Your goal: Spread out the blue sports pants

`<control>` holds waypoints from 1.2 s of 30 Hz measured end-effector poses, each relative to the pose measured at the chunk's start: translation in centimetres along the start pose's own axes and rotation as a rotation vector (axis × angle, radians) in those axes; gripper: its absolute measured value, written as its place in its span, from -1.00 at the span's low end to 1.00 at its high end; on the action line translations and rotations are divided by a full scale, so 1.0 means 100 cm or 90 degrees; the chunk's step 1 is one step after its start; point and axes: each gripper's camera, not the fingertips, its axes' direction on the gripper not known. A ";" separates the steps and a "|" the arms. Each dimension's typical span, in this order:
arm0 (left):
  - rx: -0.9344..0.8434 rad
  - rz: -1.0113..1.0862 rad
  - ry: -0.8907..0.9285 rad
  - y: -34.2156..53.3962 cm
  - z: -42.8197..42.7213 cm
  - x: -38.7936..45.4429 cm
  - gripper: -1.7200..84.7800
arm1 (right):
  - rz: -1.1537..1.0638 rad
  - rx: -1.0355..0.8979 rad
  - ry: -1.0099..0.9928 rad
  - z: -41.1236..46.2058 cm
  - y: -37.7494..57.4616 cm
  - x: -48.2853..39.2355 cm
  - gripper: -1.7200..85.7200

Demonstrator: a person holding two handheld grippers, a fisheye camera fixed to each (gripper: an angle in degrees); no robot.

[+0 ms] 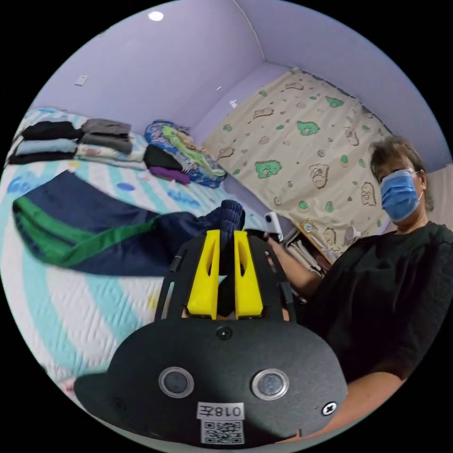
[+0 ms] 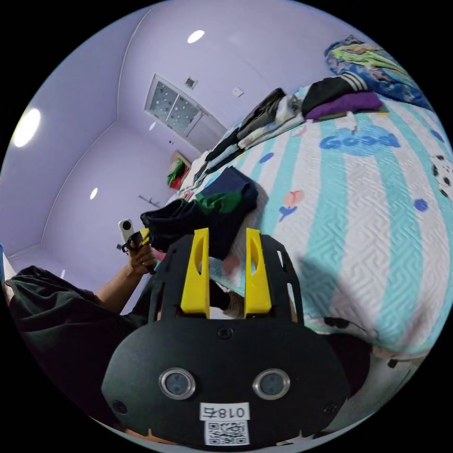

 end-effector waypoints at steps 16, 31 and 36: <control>-0.089 -0.006 -0.199 0.011 -0.113 0.039 -0.58 | -0.009 -0.069 -0.020 0.057 -0.048 -0.007 -0.70; -0.057 -0.013 -0.204 0.024 -0.081 0.018 -0.59 | -0.004 -0.053 -0.016 0.017 -0.049 -0.007 -0.72; -0.080 0.001 -0.279 0.041 -0.086 0.024 -0.60 | -0.007 -0.055 -0.014 0.014 -0.053 -0.013 -0.72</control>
